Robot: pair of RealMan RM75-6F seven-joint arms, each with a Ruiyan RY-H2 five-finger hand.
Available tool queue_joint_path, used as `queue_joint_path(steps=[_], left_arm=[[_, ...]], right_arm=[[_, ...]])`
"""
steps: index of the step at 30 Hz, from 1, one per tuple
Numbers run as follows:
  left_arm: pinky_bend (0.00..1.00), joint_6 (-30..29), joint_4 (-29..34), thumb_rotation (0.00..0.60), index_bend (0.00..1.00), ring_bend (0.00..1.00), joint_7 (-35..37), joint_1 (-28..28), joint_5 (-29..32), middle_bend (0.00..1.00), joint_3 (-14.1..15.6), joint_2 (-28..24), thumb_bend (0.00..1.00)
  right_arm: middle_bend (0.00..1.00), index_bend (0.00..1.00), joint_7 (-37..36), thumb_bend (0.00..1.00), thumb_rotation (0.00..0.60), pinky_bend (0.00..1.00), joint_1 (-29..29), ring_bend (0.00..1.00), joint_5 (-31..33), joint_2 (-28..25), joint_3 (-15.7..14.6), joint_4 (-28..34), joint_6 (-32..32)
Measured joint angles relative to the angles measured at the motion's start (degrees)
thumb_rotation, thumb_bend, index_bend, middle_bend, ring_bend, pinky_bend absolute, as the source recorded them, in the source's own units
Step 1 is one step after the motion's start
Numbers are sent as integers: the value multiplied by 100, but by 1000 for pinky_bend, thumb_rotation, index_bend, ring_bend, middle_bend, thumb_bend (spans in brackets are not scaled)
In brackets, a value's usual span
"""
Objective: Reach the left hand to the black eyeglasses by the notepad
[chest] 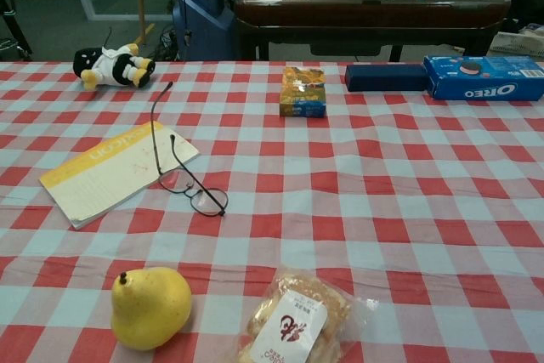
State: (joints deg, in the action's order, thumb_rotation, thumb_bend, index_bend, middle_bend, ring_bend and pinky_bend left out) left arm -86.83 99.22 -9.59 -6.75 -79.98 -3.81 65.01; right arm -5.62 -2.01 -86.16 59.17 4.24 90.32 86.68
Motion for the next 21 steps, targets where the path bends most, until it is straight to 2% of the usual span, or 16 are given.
queue_joint_path(steps=[13, 16, 21], left_arm=[[298, 40, -48, 600, 7, 242, 195, -18, -197, 219, -21, -26, 487], [391, 81, -173, 600, 45, 319, 345, -106, -440, 295, -19, -21, 487], [607, 302, -429, 600, 113, 478, 791, -447, -1010, 512, -16, -14, 488]], right_arm=[[105, 0, 16, 398, 600, 198, 21, 158, 28, -73, 47, 43, 98], [105, 0, 39, 398, 600, 198, 23, 159, 50, -100, 68, 72, 111], [105, 0, 121, 398, 600, 198, 15, 159, 53, -151, 91, 152, 128]])
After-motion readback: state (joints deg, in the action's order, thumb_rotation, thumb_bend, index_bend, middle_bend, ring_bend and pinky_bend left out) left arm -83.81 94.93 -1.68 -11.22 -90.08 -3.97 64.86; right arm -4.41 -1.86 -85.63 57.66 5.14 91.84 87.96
